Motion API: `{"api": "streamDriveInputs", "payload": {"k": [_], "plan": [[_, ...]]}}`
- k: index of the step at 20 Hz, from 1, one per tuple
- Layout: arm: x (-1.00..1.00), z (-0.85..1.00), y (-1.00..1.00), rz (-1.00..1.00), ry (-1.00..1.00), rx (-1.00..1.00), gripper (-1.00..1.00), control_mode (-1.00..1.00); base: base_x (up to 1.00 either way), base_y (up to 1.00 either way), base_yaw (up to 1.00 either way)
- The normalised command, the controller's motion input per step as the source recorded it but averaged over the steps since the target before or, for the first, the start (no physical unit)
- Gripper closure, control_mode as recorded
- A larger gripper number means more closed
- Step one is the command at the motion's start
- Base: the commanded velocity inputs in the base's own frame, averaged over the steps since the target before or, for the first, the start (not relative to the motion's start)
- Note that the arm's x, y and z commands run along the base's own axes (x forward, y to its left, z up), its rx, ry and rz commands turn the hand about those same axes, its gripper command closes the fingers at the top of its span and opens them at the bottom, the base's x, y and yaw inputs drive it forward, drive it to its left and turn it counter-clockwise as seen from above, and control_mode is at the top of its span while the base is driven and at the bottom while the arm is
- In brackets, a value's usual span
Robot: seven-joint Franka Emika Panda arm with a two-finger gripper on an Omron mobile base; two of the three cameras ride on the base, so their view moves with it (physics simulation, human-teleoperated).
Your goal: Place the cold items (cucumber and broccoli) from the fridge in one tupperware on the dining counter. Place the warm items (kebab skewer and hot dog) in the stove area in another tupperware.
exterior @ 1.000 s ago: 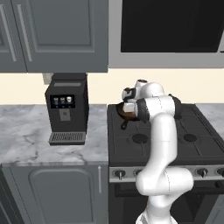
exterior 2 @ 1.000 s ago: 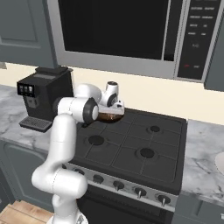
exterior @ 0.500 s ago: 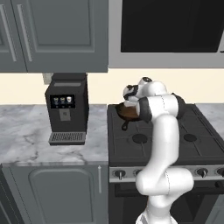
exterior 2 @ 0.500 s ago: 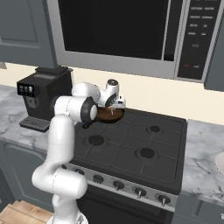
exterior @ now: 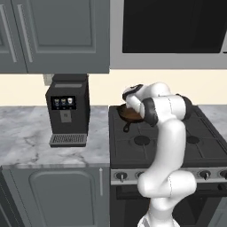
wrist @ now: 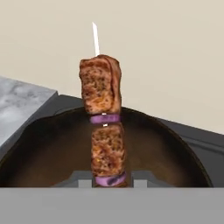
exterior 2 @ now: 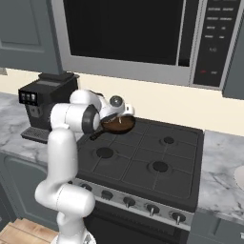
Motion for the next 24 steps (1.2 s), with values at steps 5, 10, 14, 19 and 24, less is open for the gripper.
{"api": "streamDriveInputs", "payload": {"k": [5, 10, 14, 19, 24], "plan": [[-0.26, 0.54, 0.00, 0.07, -0.09, 0.00, 1.00, -1.00, 0.00, 0.00, 0.00], [-0.47, 0.41, 0.00, 0.00, -0.11, 0.00, 1.00, -1.00, 0.00, 0.00, 0.00], [-0.49, 0.47, 0.00, 0.00, -0.01, 0.00, 1.00, -1.00, 0.00, 0.00, 0.00], [-0.51, 0.58, 0.00, 0.00, -0.01, 0.00, 1.00, -1.00, 0.00, 0.00, 0.00], [-0.25, 0.79, 0.00, 0.00, 0.00, 0.00, 1.00, -1.00, 0.00, 0.00, 0.00]]}}
